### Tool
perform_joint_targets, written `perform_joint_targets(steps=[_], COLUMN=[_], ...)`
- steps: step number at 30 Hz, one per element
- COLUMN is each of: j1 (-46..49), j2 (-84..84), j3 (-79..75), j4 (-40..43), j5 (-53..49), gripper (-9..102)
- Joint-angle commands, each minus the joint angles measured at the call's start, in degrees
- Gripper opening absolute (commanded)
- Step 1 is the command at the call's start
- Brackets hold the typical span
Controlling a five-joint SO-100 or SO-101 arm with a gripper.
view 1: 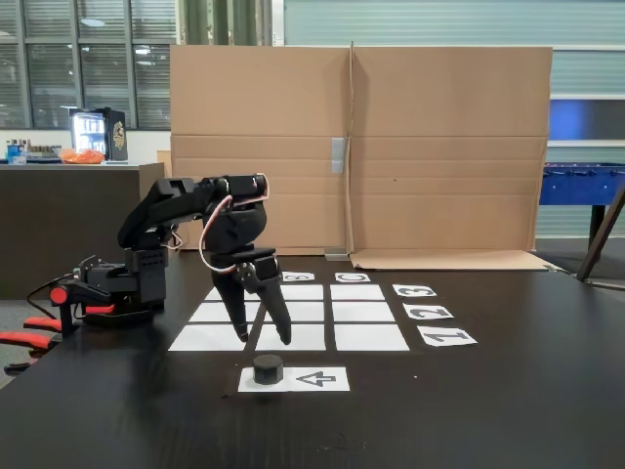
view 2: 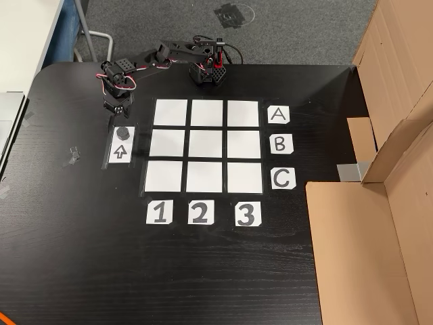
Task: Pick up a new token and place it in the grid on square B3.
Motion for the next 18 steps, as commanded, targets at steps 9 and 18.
perform_joint_targets(steps=[9,18], j1=[-0.18,-0.88], j2=[-7.56,-12.30], j3=[-9.14,-13.36], j4=[0.00,-0.26], j5=[0.09,0.18], gripper=[34,34])
